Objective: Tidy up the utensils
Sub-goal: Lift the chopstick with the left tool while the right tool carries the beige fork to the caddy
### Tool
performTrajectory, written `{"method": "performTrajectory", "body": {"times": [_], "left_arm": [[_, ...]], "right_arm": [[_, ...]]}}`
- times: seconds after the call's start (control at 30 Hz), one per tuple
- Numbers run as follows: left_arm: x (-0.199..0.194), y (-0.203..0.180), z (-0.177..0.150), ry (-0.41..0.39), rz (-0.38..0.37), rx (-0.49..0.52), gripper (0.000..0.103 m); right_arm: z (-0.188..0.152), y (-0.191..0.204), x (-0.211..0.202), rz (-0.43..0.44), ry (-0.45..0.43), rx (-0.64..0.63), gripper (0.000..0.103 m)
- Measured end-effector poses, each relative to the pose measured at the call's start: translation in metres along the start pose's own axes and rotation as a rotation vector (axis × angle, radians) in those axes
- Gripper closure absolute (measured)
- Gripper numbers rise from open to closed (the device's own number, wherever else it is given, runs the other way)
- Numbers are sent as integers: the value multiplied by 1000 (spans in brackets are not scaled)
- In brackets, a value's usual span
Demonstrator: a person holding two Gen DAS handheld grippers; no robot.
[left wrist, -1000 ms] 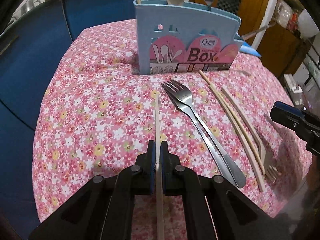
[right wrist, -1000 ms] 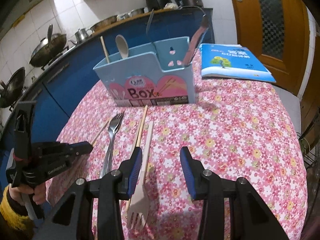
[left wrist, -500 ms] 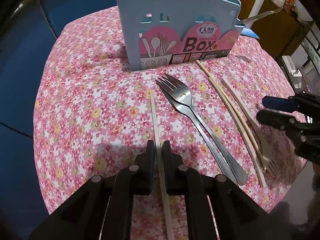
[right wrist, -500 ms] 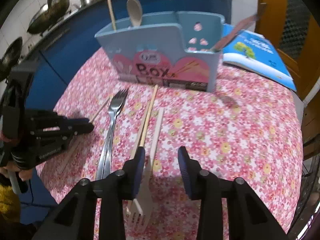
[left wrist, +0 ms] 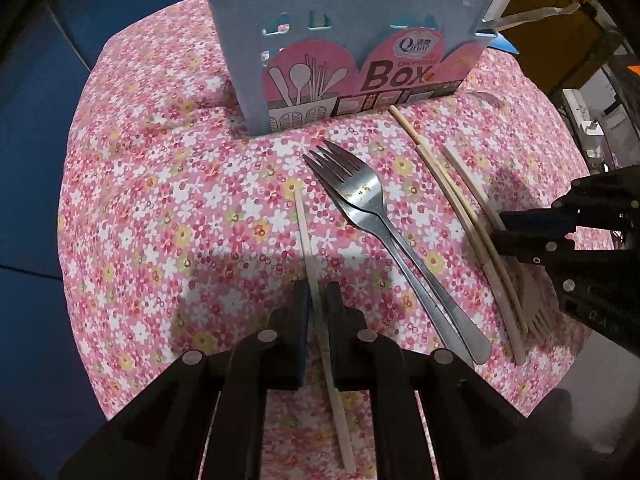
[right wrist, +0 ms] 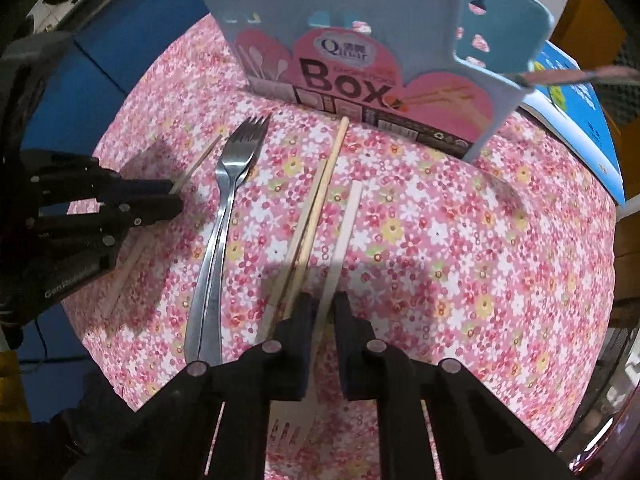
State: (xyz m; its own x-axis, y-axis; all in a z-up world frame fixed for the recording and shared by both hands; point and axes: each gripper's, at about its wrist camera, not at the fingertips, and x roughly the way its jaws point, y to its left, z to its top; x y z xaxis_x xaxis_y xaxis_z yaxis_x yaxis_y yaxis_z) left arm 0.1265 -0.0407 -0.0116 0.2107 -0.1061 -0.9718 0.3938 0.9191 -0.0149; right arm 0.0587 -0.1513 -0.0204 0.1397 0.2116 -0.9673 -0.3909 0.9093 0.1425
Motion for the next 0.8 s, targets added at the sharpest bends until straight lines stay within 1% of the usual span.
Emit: {"method": "performTrajectory", "body": {"times": [0.07,0.13,0.2,0.23,0.37,0.47,0.53,0.67,0.73,0.8], "left_arm": [[1,-4,4,-1,8,4,95],[2,-5,5,-14,5,-9,95],[2,-2,2,-31,-11,-35,99],[1,1,1,-41,-27,-53,100],[-5,10,-7,-110,-131,-117,101],[-17,12,-15,-202,-178,-141,101],[-25,13,-20,-258,-186,-146,101],[-43,13,-28,-382,-186,-158,101],[-50,13,-32,-446,-182,-167,101],[-56,13,-36,-500,-193,-185,101]], "right_arm": [[4,3,2,-4,4,-4,91],[4,3,2,3,-14,6,93],[-2,-2,-1,17,-47,35,95],[-5,-5,-4,26,-71,45,95],[-15,-12,-18,77,-165,87,95],[-22,-17,-32,90,-253,105,95],[-26,-18,-41,89,-313,109,95],[-36,-19,-59,125,-427,131,95],[-42,-18,-69,104,-497,127,95],[-47,-19,-75,108,-558,141,95]]}}
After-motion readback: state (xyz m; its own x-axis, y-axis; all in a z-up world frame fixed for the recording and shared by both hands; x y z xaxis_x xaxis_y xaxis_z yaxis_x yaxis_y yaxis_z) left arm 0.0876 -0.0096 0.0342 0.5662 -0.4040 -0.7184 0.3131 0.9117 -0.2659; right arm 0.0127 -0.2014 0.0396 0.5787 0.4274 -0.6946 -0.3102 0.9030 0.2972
